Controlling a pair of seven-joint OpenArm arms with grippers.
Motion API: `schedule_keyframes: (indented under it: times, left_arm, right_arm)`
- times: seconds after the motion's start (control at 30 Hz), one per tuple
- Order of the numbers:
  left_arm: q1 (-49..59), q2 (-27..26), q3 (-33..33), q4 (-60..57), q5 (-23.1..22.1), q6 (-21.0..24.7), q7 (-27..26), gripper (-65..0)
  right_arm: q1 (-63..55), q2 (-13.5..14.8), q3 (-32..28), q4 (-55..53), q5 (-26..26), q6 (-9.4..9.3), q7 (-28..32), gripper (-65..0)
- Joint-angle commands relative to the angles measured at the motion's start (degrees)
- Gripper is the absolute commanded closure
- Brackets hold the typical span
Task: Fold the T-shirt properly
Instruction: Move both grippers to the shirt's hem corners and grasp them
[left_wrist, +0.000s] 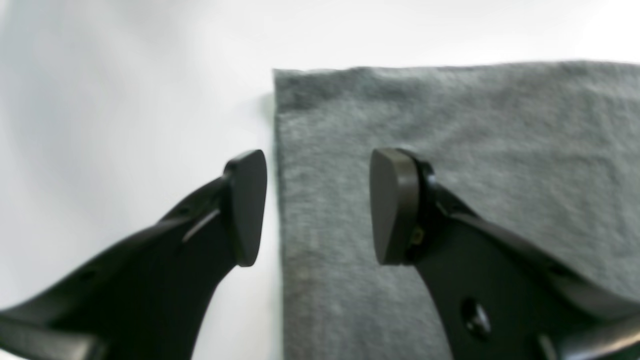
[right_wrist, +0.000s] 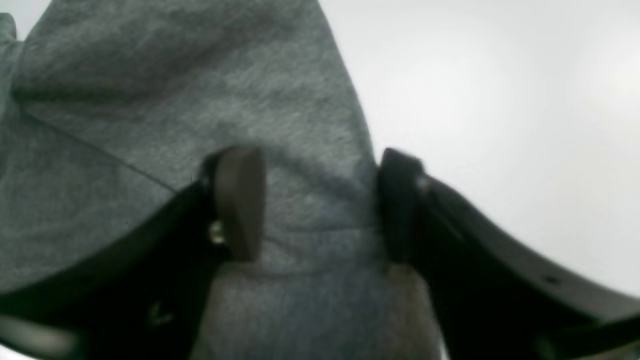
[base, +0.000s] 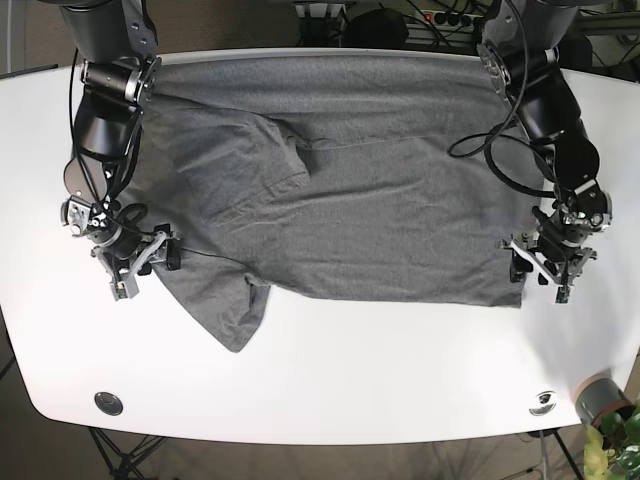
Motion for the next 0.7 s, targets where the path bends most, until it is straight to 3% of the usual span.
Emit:
schedule_keyframes:
  times: [0.0, 0.13, 0.17, 0.37, 0.67]
  left_arm:
    - [-3.7, -0.8, 0.0, -1.6, -0.8, 0.2, -1.4, -31.2]
    - [-7.6, -2.7, 0.3, -7.7, -0.8, 5.5, -1.4, -31.5]
    - [-8.5, -2.7, 0.4, -9.3, -0.8, 7.1, -1.4, -32.5]
    - [-12.9, -2.9, 0.4, -15.9, -0.8, 14.4, -4.0, -48.1]
    - [-15.0, -3.0, 3.3, -23.6, -1.0, 16.4, -7.0, -50.8]
  right_arm:
    - [0.8, -0.1, 0.0, 0.5, -0.6, 0.12, -1.7, -23.1]
    - [1.4, -0.2, -0.1, 0.5, -0.7, 0.12, -1.7, -3.8]
    - [1.6, -0.2, -0.1, 0.5, -0.7, 0.12, -1.8, -2.1]
    - [1.9, -0.3, -0.1, 1.8, -0.7, 0.12, -2.0, -2.9]
    - [1.9, -1.7, -0.1, 2.4, -0.7, 0.12, -2.0, -2.9]
